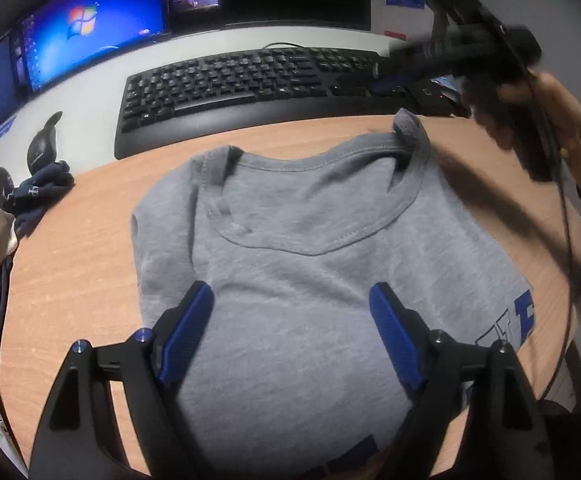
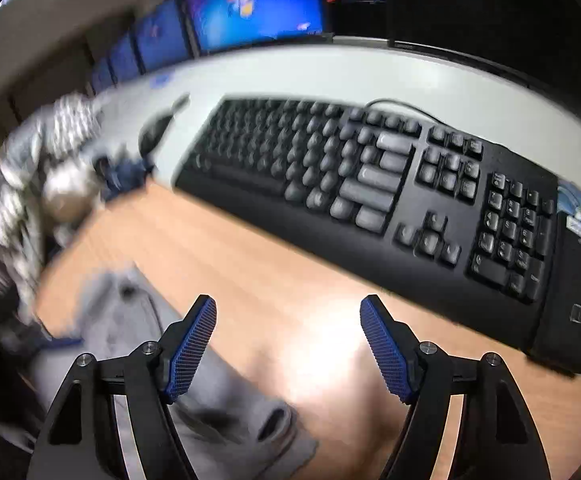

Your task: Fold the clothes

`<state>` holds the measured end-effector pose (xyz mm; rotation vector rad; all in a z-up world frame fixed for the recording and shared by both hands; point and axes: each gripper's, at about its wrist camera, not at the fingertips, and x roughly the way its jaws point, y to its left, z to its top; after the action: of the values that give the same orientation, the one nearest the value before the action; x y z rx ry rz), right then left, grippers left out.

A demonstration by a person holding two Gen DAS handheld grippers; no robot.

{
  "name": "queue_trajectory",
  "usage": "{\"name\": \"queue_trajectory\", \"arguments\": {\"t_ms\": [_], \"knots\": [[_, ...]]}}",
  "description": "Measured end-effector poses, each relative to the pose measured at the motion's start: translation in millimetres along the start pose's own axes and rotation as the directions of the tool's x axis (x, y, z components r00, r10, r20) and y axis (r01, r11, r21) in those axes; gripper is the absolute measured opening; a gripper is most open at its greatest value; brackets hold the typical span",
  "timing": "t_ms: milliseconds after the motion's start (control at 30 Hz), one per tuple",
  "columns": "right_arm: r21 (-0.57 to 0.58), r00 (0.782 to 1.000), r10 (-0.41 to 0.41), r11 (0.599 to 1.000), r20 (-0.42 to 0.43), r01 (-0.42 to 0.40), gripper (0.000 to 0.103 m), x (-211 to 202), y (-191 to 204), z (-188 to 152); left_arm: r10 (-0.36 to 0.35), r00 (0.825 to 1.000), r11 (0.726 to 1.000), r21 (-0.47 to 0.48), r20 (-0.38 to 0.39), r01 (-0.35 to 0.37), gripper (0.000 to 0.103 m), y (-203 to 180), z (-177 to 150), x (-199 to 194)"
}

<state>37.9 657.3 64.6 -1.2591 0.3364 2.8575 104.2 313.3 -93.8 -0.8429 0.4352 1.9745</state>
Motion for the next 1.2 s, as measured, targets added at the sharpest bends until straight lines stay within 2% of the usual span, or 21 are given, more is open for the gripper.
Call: {"name": "queue_trajectory", "arguments": {"t_ms": [100,167,267,333,433,500,667,700,767,800,833,867,900,933,1000,1067,1100,1133,1167,1200], "knots": [[-0.083,0.999,0.022,0.996,0.036,-0.019,0.076,-23,27,-20,-0.026,1.000,0.999,-0.027,-0.004,0.026,0.081,7,8,-5],[-0.138,0.999,0.040,0.990,0.021,-0.037,0.076,-31,49,-44,-0.008,1.000,1.000,-0.023,0.006,0.008,0.081,11,21,-8],[-0.180,0.996,0.087,0.980,-0.008,-0.087,0.076,-36,74,-79,0.054,0.998,0.997,0.051,0.033,-0.056,0.081,10,52,-8],[-0.185,0.994,0.106,0.976,-0.040,-0.112,0.076,-30,84,-98,0.038,0.998,0.991,0.127,0.042,-0.043,0.081,3,74,-3],[-0.180,0.989,0.115,0.975,-0.097,-0.131,0.076,-13,90,-121,-0.040,0.999,0.967,0.252,0.008,0.036,0.079,-14,102,20],[-0.171,0.988,0.142,0.974,-0.055,-0.150,0.081,-11,84,-130,-0.075,0.996,0.938,0.336,-0.046,0.087,0.080,-25,111,39],[-0.076,0.971,0.241,0.968,-0.002,-0.240,0.081,-21,67,-135,-0.061,0.994,0.881,0.463,-0.095,0.098,0.080,-37,127,58],[-0.070,0.967,0.254,0.965,-0.002,-0.253,0.081,-22,65,-135,-0.090,0.989,0.865,0.482,-0.118,0.136,0.080,-37,128,56],[-0.058,0.960,0.282,0.958,-0.001,-0.281,0.082,-24,61,-135,-0.215,0.952,0.810,0.504,-0.218,0.298,0.087,-36,125,50],[-0.051,0.954,0.299,0.953,0.000,-0.299,0.084,-25,59,-135,-0.247,0.936,0.776,0.527,-0.252,0.346,0.093,-37,122,47],[-0.042,0.949,0.317,0.948,0.001,-0.316,0.086,-26,56,-135,-0.225,0.943,0.739,0.587,-0.245,0.329,0.093,-43,118,44],[-0.028,0.942,0.336,0.942,0.006,-0.336,0.087,-26,53,-135,-0.184,0.957,0.699,0.655,-0.223,0.287,0.094,-49,113,43],[-0.015,0.935,0.355,0.935,0.011,-0.355,0.088,-27,50,-135,-0.159,0.961,0.663,0.697,-0.227,0.275,0.094,-54,109,45],[-0.001,0.928,0.373,0.928,0.017,-0.373,0.089,-28,47,-135,-0.154,0.957,0.640,0.713,-0.247,0.287,0.094,-58,109,49],[0.026,0.916,0.400,0.916,0.029,-0.401,0.089,-29,43,-136,-0.161,0.944,0.622,0.713,-0.288,0.324,0.092,-62,114,59],[0.052,0.908,0.418,0.906,0.041,-0.419,0.089,-31,39,-139,-0.192,0.924,0.624,0.686,-0.329,0.374,0.087,-67,121,69],[0.053,0.907,0.419,0.905,0.043,-0.421,0.088,-32,38,-139,-0.209,0.921,0.629,0.675,-0.329,0.384,0.083,-69,126,72],[0.052,0.909,0.414,0.908,0.041,-0.416,0.089,-32,39,-139,-0.224,0.918,0.630,0.670,-0.329,0.393,0.065,-70,129,74],[0.042,0.915,0.403,0.914,0.037,-0.404,0.089,-32,42,-139,-0.218,0.921,0.634,0.670,-0.323,0.385,0.053,-71,131,77],[0.032,0.920,0.391,0.920,0.032,-0.392,0.089,-32,45,-138,-0.193,0.930,0.647,0.672,-0.312,0.360,0.033,-69,134,83]]}}
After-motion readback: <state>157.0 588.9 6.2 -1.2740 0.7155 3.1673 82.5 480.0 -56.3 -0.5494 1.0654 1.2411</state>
